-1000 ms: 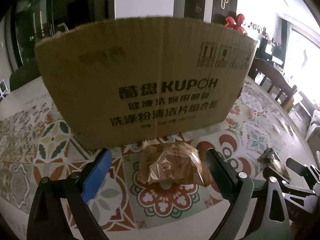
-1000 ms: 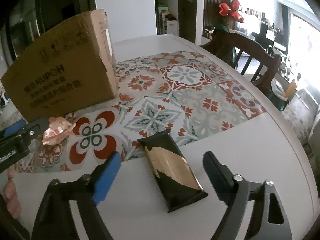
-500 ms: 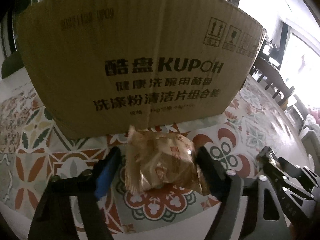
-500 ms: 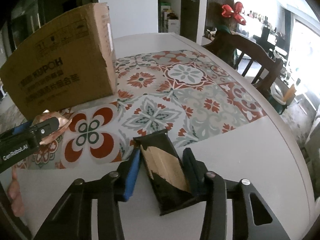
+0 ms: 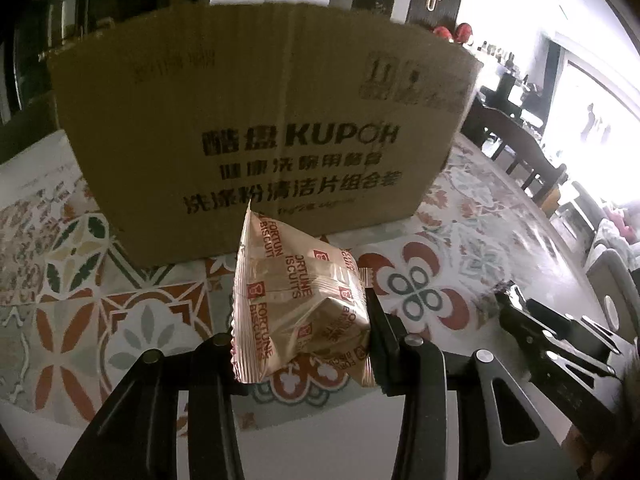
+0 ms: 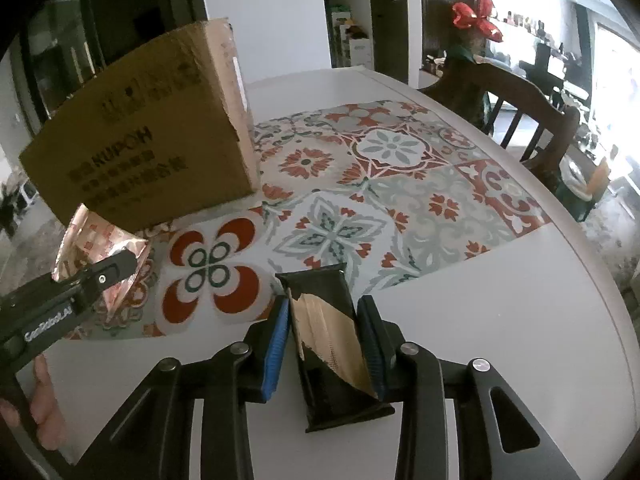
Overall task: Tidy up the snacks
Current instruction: 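Grasp the gold Fortune biscuit packet with the left tool while the right tool grasps the black-gold bar, then lift the biscuit packet and black-gold bar over the cardboard box with both tools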
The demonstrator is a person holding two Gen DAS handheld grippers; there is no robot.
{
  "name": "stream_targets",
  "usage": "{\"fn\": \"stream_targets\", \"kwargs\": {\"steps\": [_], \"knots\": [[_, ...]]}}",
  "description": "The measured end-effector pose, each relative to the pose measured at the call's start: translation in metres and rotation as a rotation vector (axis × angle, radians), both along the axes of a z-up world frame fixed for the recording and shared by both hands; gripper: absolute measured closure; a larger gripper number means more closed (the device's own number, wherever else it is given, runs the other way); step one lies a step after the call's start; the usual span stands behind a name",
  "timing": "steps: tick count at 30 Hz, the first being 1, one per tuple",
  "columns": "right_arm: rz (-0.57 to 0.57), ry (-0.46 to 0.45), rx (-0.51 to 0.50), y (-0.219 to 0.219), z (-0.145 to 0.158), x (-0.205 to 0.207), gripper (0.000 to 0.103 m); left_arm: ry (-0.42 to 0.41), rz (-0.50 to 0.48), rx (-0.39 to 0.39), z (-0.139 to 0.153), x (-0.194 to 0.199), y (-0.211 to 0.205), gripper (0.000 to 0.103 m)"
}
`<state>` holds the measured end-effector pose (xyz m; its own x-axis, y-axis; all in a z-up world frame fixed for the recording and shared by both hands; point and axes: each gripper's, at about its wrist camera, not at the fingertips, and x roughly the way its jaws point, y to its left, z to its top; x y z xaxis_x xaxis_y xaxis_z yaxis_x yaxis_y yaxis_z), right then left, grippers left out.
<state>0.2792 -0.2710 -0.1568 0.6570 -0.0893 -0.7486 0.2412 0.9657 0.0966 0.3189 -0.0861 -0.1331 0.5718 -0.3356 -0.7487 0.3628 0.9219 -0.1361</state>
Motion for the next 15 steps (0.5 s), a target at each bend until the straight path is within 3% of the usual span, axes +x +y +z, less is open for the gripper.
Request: {"fn": "stream_targets", "kwargs": {"steps": [15], "knots": [[0.056,-0.081,0.005,0.015,0.033,-0.017,0.068,-0.07,-0.022,0.022,0.031,-0.037,0.001,0.061]]}}
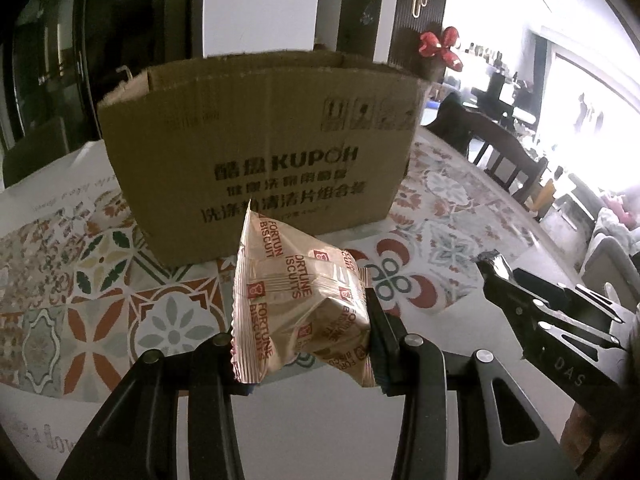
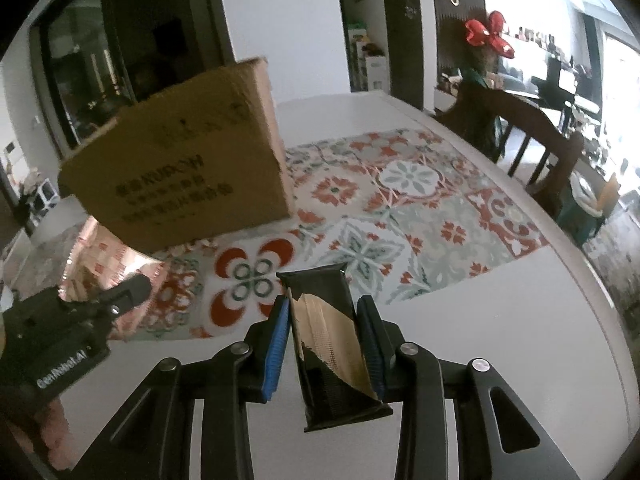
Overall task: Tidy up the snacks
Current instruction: 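Lift the biscuit packet and black-gold bar over the cardboard box with both tools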
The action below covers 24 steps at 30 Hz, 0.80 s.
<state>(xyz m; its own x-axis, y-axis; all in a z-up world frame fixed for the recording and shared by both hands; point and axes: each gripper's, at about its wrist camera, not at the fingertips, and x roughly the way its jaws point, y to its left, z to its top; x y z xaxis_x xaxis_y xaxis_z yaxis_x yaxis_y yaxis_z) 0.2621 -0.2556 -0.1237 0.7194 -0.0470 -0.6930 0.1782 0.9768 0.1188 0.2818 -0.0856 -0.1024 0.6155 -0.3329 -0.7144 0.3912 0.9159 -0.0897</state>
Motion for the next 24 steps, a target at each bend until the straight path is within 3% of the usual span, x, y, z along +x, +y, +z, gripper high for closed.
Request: {"fn": "stream_targets", "kwargs": {"steps": [24], "knots": [[0.158,-0.239,-0.028,0.042,0.089,0.005,0.068,-0.199,0.079,-0.049,0.088,-0.012,0.044,0.061]]}}
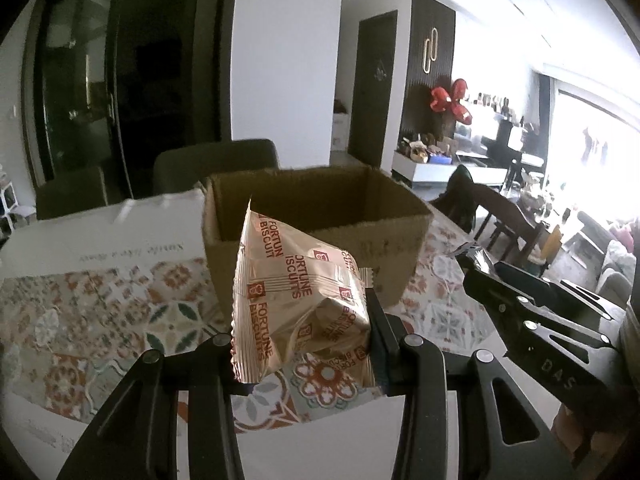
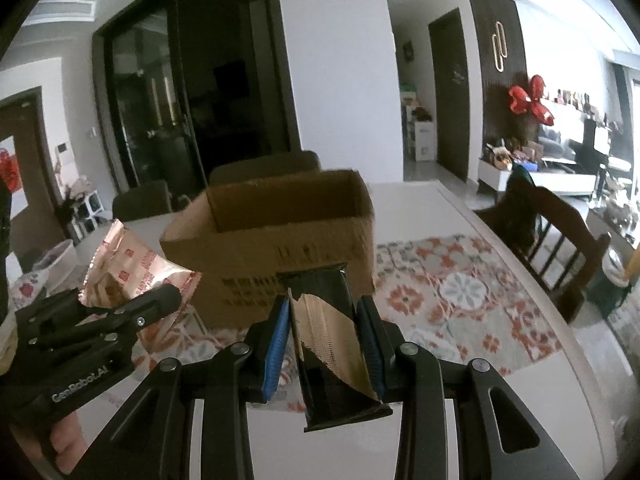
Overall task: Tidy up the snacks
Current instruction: 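Lift the biscuit packet and black-gold bar over the cardboard box with both tools, then lower both snacks into the box and open both tools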
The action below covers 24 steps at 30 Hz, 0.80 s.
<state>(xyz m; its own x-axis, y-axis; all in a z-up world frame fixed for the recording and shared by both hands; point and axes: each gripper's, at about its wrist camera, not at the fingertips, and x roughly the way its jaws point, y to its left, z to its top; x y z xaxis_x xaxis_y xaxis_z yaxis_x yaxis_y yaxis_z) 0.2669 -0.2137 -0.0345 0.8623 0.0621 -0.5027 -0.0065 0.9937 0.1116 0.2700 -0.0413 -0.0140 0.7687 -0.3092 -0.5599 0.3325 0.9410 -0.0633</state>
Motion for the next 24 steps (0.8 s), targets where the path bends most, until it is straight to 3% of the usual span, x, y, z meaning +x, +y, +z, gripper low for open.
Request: {"fn": "stream_targets", "kwargs": {"steps": [14,24], "knots": [[0.054,-0.125,-0.041,0.009,0.034,0.038,0.068,-0.07,0.032,0.03,0.032,0.034,0.007,0.061],[0.068,-0.145,-0.052,0.007,0.046,0.086,0.068,-0.07,0.036,0.049,0.037,0.083,0.005,0.061]]}}
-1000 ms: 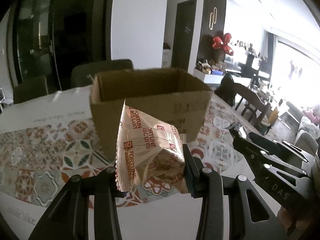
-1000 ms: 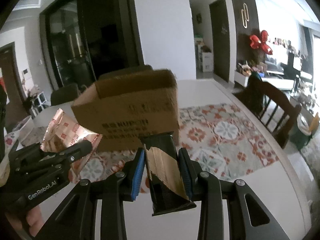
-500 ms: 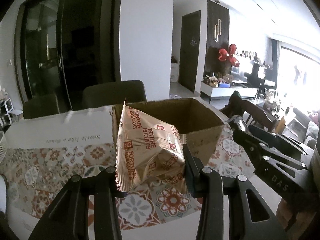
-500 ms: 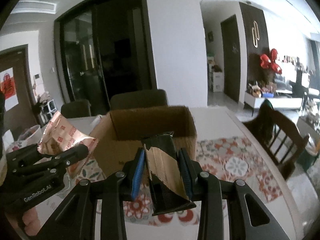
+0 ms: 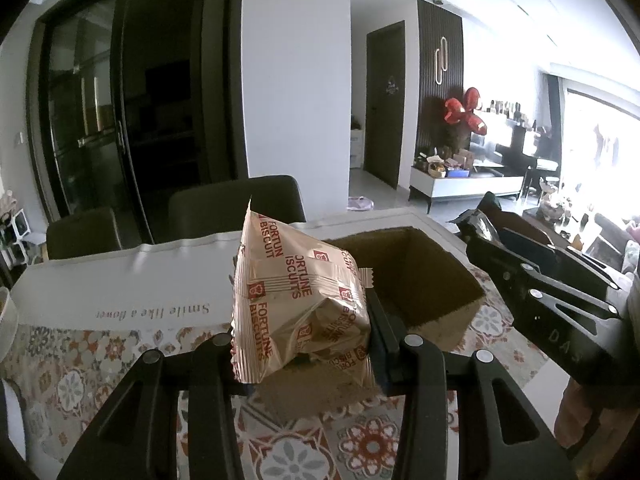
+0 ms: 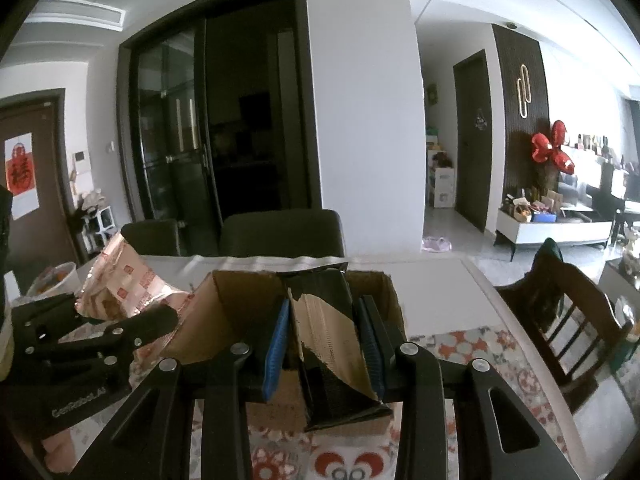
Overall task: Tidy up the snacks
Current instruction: 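Lower both snacks into the box and open both tools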
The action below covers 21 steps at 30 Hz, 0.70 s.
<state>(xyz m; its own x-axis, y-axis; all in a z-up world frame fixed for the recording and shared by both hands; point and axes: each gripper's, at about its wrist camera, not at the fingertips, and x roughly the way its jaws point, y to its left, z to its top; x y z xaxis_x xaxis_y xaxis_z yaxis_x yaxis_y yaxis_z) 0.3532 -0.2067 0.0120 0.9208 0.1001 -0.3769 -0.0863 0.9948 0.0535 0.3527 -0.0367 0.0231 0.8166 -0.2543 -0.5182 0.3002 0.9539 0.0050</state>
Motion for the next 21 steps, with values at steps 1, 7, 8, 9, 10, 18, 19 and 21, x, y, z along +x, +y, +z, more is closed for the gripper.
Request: {"fn": "stream_targets", "kwargs": {"steps": [1,7,8,9,10,18,19,21], "knots": [[-0.001,0.001,-0.002,0.001,0.001,0.003,0.068,0.003,-0.002,0.002,0.0,0.005,-0.001,0.061],[0.005,0.018,-0.015,0.002,0.001,0.03,0.068,0.031,-0.006,0.005,-0.004,0.034,-0.006,0.061],[0.007,0.023,-0.017,0.002,0.0,0.035,0.068,0.034,-0.005,0.005,-0.004,0.037,-0.005,0.061],[0.006,0.029,-0.016,0.002,0.0,0.039,0.068,0.04,-0.005,0.004,-0.007,0.041,-0.005,0.061],[0.007,0.034,-0.016,0.003,-0.001,0.042,0.068,0.045,-0.005,0.005,-0.008,0.046,-0.006,0.061],[0.014,0.087,-0.046,0.006,-0.014,0.073,0.067,0.093,0.017,0.056,-0.019,0.076,-0.014,0.037],[0.01,0.094,-0.051,0.007,-0.017,0.076,0.067,0.091,0.029,0.062,-0.02,0.077,-0.012,0.033],[-0.004,0.114,-0.061,0.006,-0.02,0.079,0.055,0.087,0.044,0.066,-0.021,0.076,-0.009,0.033]]}}
